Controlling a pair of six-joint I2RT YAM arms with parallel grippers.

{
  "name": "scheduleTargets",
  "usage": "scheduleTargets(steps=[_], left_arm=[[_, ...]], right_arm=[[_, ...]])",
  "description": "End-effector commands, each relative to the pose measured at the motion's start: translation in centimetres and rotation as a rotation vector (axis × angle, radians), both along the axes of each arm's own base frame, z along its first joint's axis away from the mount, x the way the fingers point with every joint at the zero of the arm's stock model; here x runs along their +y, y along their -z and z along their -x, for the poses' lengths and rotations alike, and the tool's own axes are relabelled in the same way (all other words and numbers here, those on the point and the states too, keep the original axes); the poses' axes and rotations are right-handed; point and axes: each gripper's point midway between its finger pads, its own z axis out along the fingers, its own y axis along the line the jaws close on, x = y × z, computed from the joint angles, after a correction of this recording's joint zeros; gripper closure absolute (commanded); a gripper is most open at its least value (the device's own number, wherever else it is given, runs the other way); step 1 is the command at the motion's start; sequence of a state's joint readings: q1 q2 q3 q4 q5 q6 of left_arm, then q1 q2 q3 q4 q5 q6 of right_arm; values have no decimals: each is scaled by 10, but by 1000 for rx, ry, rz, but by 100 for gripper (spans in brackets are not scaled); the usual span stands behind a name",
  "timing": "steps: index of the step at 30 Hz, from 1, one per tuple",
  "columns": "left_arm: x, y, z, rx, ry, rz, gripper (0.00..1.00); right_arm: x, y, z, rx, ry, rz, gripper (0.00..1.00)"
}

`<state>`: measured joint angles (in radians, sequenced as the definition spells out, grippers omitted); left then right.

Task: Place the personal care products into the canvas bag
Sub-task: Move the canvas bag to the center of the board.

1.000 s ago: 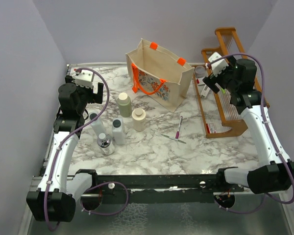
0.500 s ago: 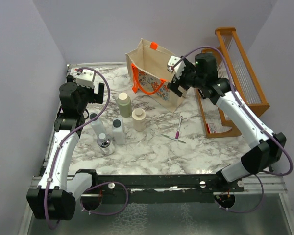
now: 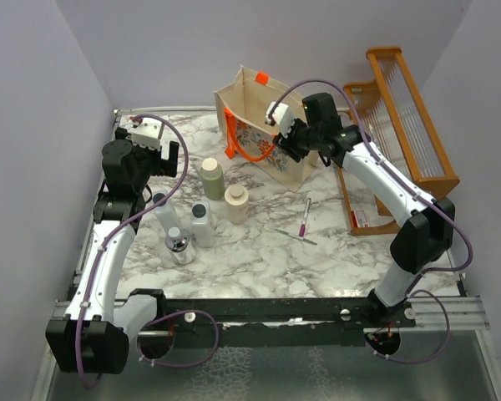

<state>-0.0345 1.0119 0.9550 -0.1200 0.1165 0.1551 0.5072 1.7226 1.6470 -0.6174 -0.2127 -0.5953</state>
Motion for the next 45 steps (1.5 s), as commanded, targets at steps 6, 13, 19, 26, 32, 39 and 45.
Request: scheduleTargets(steps=[6, 13, 19, 26, 32, 39, 45], left_arm=[[-2, -12, -1, -37, 22, -6, 1], [-5, -8, 1, -13, 44, -23, 1], [-4, -3, 5, 7, 44, -32, 1], [-5, 4, 8, 31, 54, -35, 1], [-9, 11, 11, 63, 81, -35, 1], [-10, 20, 15, 88, 93, -42, 1], [-17, 29, 21, 121, 132, -34, 1]], right_arm=[[-13, -2, 30, 153, 188, -79, 83], [-18, 3, 59, 229, 232, -78, 88], [-15, 13, 85, 287, 224, -84, 87], [2, 5, 117, 344, 94, -164, 75], [15, -12, 131, 342, -17, -222, 65], [21, -31, 130, 275, -97, -242, 56], [23, -50, 113, 143, -119, -222, 46]])
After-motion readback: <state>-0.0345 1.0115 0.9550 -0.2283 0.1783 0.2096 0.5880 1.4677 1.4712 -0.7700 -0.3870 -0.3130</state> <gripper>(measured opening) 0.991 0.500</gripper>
